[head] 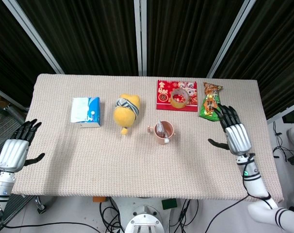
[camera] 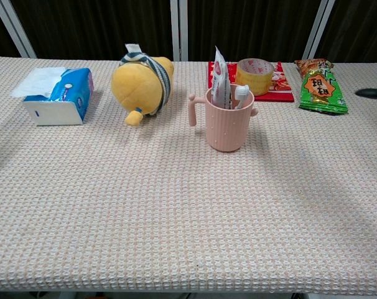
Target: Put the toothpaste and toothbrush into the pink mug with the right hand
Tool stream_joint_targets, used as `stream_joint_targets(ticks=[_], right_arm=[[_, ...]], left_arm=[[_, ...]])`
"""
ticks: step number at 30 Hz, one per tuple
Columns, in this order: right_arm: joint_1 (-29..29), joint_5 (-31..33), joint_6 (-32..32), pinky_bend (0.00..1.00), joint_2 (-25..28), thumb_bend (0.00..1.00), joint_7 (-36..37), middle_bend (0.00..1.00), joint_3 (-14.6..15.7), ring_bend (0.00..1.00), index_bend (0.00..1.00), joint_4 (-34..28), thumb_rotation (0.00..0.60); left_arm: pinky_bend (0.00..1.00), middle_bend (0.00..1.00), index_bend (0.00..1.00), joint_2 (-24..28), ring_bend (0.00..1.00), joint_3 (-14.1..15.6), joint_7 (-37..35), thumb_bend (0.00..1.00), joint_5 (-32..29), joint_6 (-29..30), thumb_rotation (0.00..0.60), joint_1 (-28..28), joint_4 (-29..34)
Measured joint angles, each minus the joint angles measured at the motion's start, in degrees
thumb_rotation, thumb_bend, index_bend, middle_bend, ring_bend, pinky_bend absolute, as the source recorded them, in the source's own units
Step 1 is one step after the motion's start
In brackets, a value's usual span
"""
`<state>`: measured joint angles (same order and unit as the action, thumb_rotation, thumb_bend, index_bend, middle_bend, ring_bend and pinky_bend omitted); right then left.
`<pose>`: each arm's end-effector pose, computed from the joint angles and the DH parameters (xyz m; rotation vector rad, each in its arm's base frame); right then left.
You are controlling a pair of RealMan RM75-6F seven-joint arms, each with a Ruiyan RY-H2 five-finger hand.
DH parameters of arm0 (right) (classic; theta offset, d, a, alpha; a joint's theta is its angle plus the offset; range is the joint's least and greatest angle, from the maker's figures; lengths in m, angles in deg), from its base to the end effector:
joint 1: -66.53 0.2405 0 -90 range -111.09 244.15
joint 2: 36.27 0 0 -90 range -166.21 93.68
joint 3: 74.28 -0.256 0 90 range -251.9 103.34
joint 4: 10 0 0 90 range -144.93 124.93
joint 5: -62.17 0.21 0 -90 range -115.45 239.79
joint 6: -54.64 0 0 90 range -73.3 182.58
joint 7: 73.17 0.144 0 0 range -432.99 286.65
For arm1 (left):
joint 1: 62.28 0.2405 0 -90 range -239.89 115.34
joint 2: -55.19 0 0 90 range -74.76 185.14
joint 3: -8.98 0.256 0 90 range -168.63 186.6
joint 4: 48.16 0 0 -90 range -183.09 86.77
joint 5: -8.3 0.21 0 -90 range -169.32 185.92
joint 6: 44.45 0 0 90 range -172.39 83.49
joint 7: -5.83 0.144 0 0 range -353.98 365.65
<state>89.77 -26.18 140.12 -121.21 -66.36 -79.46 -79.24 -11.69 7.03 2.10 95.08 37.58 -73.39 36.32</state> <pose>-0.2615 -0.2880 0.0794 1.5183 -0.7242 1.2433 -0.3152 0.2148 0.1476 -1.4899 -0.8594 -0.9303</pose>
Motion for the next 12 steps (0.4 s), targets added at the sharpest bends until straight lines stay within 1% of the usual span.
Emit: stream_joint_targets(ticks=[1,3,4,6,8,12], right_arm=[[-1.73,0.8,0.78,0.0,1.23,0.18,-3.38,0.0,0.62,0.0,0.0,-0.95,0.6],[-4.88,2.38,1.94,0.0,3.22,0.18,-6.73,0.0,1.59,0.0,0.0,-2.26,0.6],[-7.56,3.64,2.65,0.0,4.56,0.18,-7.81,0.0,2.24,0.0,0.0,-3.03,0.6],[-11.77,5.41,3.49,0.0,6.44,0.18,-7.75,0.0,3.13,0.0,0.0,-3.98,0.6],[-15.91,7.45,4.13,0.0,8.83,0.18,-5.55,0.0,4.09,0.0,0.0,-4.96,0.6],[-18.08,8.7,4.68,0.0,10.98,0.18,-3.12,0.0,4.59,0.0,0.0,-5.6,0.6]], left_arm=[[0.18,0.03,0.04,0.0,0.04,0.15,0.14,0.15,-0.01,0.28,0.599,0.34,0.14],[0.18,0.03,0.04,-0.11,0.04,0.73,0.48,0.15,0.0,0.67,0.597,1.15,0.28],[0.18,0.03,0.04,-0.18,0.04,1.03,0.62,0.15,0.02,0.79,0.596,1.48,0.26],[0.18,0.03,0.03,-0.37,0.04,1.65,0.95,0.15,0.08,0.96,0.594,2.13,0.06],[0.18,0.03,0.03,-0.48,0.04,1.85,1.04,0.15,0.09,1.18,0.592,2.53,-0.01],[0.18,0.03,0.03,-0.66,0.04,1.89,0.91,0.15,0.33,2.12,0.579,3.18,-0.04]])
